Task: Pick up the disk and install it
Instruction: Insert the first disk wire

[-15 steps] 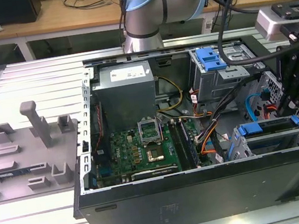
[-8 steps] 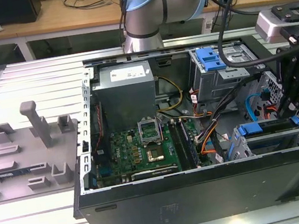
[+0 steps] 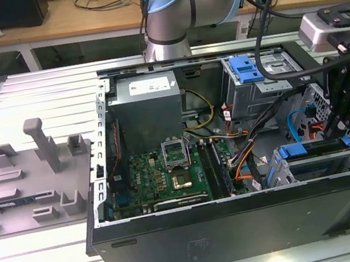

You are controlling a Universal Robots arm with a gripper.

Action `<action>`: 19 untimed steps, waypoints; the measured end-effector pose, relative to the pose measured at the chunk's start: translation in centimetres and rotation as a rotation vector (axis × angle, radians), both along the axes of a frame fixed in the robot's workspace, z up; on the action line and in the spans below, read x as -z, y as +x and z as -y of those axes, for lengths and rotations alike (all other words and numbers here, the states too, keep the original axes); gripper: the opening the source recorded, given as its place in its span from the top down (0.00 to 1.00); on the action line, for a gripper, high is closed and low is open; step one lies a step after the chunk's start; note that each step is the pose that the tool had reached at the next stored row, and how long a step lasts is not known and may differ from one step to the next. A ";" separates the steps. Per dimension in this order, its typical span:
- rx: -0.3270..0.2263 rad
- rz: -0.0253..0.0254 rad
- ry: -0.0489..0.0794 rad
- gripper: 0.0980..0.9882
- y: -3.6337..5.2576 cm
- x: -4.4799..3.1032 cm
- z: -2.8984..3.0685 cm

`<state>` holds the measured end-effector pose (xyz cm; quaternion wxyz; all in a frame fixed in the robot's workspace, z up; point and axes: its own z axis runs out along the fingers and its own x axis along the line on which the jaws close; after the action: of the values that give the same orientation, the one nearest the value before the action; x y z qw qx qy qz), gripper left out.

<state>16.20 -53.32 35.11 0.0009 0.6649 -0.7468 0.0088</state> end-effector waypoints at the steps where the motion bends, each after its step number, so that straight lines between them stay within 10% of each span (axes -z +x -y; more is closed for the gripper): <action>1: 0.000 0.0000 0.000 0.92 0.00 0.01 0.01; 19: 0.000 0.0000 0.000 0.92 0.00 0.46 0.06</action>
<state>16.20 -53.38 34.66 0.0009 0.6649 -0.7468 0.0088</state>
